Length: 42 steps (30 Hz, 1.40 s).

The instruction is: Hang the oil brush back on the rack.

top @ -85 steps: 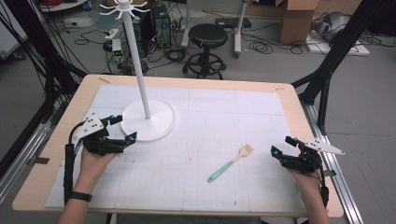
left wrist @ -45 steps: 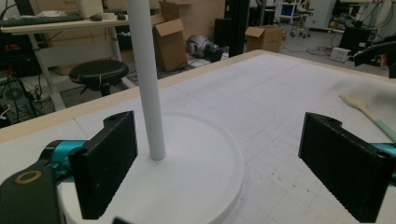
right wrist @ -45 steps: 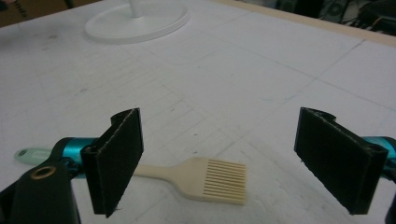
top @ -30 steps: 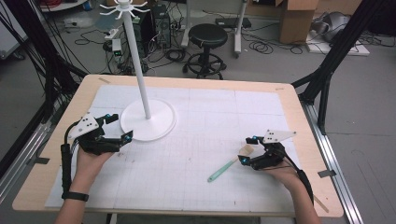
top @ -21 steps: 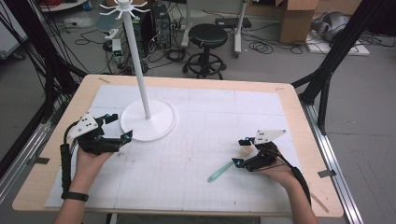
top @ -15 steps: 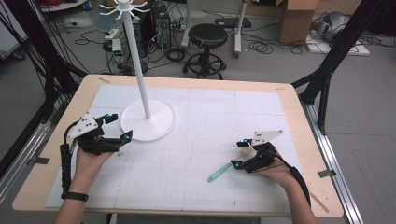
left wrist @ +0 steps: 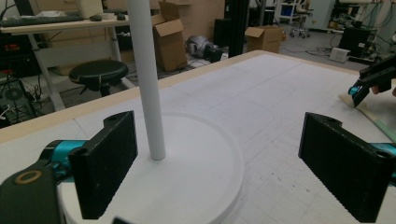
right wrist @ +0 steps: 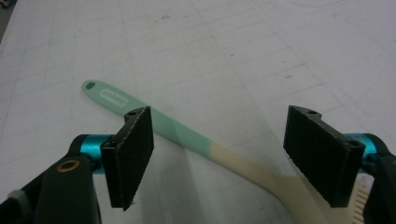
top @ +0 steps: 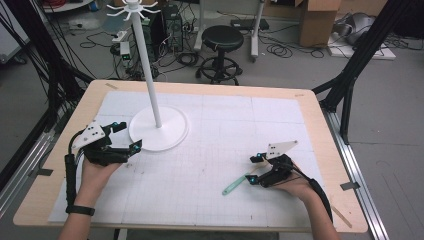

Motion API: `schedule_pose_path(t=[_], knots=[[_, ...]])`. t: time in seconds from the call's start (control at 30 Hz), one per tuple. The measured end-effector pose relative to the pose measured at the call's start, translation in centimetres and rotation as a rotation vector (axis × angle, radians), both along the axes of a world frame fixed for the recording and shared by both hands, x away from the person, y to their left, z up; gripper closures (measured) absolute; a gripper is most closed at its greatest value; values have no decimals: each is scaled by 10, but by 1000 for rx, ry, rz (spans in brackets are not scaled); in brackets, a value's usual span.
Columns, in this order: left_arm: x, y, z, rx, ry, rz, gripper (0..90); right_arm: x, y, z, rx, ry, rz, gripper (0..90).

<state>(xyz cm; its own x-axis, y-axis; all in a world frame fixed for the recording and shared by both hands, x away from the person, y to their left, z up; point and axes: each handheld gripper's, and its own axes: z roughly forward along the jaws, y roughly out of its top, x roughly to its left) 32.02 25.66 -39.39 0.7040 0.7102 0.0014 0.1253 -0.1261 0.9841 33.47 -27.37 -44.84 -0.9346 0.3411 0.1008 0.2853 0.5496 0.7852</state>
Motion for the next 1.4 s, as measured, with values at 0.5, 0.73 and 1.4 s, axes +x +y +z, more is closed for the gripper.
schedule_pose_path(t=[0.5,0.73,1.4], knots=[[0,0,0,0,7,-1,123,2,1,-1,-71,-26,19,441],[-1,0,0,-5,3,2,124,-3,3,2,-105,-58,25,577],[-1,1,1,-6,2,-1,124,-4,1,5,-121,-75,68,670]])
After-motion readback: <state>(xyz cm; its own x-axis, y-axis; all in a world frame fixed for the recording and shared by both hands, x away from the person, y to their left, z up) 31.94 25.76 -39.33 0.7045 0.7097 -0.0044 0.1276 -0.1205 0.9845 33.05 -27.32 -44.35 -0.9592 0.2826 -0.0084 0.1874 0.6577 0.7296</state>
